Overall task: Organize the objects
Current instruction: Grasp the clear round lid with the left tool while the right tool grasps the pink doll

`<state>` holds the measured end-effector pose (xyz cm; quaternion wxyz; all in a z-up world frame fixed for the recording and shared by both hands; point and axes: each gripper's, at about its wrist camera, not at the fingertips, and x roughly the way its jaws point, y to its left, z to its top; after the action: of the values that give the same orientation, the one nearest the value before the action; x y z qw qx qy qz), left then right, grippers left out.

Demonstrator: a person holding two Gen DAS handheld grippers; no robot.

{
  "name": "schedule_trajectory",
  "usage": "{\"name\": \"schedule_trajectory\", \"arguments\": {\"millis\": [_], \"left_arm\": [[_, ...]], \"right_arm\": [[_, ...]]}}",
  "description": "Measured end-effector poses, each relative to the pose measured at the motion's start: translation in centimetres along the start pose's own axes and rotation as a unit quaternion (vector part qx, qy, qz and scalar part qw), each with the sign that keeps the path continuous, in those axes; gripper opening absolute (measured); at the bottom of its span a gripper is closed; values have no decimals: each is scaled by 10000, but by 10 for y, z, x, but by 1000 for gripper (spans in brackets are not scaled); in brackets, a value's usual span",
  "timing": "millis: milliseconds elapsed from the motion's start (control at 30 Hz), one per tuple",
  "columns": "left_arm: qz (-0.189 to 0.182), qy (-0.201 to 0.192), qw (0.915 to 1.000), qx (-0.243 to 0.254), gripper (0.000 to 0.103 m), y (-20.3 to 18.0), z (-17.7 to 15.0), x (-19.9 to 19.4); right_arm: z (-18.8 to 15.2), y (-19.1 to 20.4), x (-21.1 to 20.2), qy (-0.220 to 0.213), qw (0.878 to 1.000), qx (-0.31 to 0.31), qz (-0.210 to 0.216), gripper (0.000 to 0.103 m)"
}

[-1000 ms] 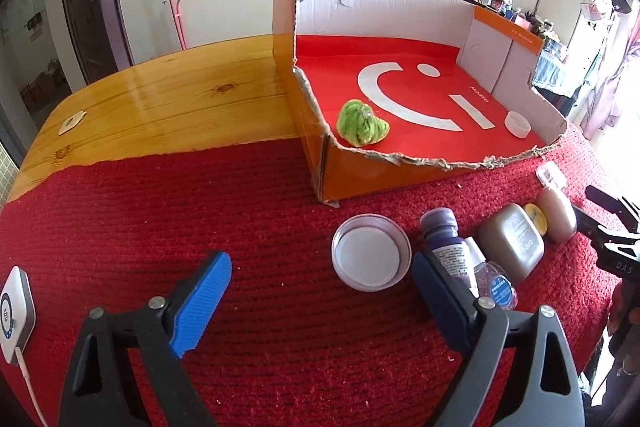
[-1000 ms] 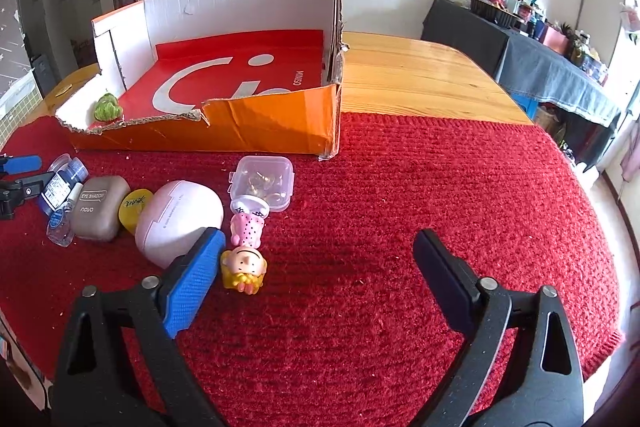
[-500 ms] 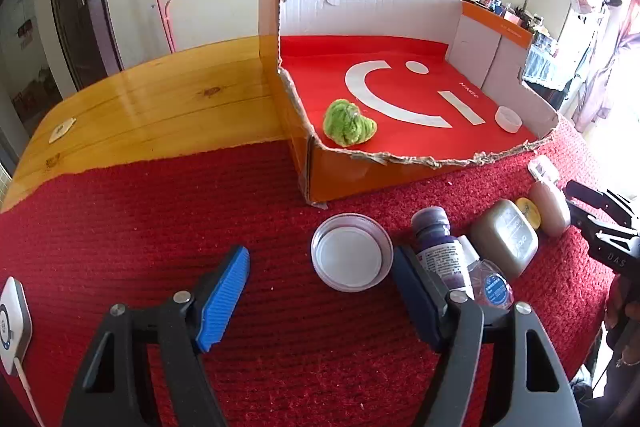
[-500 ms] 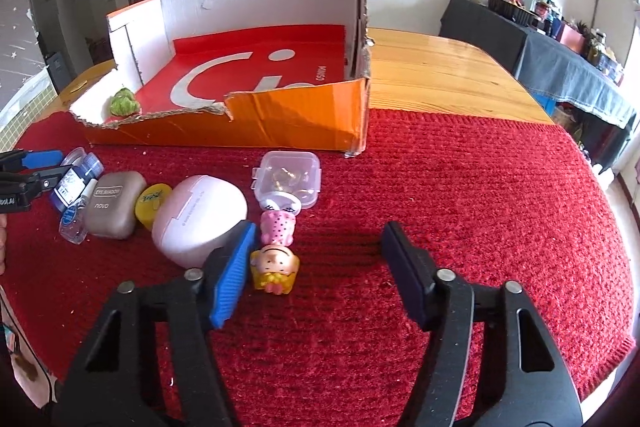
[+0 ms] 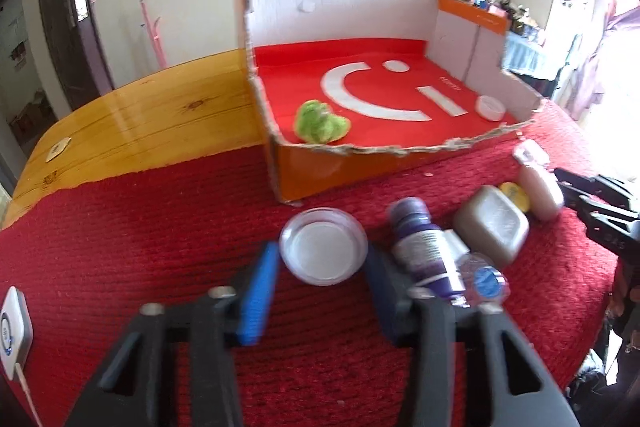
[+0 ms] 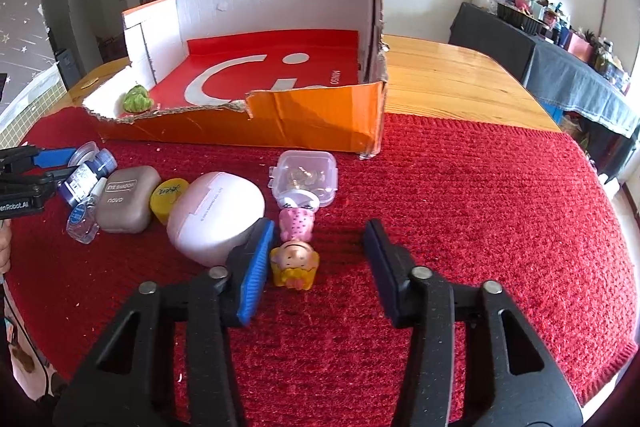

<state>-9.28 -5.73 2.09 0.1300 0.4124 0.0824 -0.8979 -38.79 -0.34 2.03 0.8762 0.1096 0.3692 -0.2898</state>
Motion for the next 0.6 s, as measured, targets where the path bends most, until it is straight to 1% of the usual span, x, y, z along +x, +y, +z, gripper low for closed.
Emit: {"name": "schedule_trajectory", "arguments": {"millis": [67,100,233,333,600], "left_arm": [[-166,-28,9998,-42,42,-3,0,-1],[-227,-34,9997,-48,42,-4,0,-2],[-233,-115,9997,-31,42,-10,0,-9],[-244,-179,9995,-81,42,-11,0,-16],[-208,-337,9991,-125,42,-15,4,-30]], "right_arm": [[-1,2,0,-18,10000,-25,93,26],[-1,3,0,-30,9999,-43,123,21],[0,-6,-2,-30,9988,221,430,21],[2,-9,-8,-116,9988,254,398,21],[9,-5,-23,-275,9980,179,537,21]]}}
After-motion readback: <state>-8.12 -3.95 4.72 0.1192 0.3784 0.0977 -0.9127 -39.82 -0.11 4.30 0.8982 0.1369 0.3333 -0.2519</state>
